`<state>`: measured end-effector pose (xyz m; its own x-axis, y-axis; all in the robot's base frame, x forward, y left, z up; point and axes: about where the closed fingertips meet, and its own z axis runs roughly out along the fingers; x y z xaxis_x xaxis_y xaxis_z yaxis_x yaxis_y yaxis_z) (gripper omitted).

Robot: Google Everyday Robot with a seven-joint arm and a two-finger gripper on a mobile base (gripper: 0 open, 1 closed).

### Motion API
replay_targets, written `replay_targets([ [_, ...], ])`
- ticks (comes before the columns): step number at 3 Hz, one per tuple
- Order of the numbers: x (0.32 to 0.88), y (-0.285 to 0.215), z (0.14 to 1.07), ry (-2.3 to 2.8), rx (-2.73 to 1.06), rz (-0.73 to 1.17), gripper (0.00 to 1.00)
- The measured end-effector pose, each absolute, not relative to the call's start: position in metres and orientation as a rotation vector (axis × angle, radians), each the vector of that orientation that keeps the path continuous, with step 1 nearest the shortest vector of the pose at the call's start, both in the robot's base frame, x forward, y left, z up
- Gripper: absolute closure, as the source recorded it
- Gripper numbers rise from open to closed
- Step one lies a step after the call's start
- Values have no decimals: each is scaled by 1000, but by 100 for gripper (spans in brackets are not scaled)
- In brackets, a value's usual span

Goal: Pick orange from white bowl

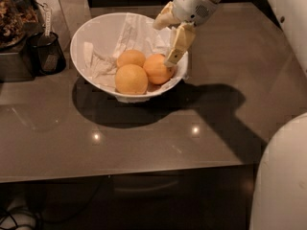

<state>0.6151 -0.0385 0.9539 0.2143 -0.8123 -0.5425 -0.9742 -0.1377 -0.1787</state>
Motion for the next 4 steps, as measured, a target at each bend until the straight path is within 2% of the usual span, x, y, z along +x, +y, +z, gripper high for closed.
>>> replay_targets([
  [1,617,-32,941,1651,-2025,470,21],
  [2,621,-23,926,1649,-2062,507,28],
  [4,627,-10,904,1640,-2114,555,22],
])
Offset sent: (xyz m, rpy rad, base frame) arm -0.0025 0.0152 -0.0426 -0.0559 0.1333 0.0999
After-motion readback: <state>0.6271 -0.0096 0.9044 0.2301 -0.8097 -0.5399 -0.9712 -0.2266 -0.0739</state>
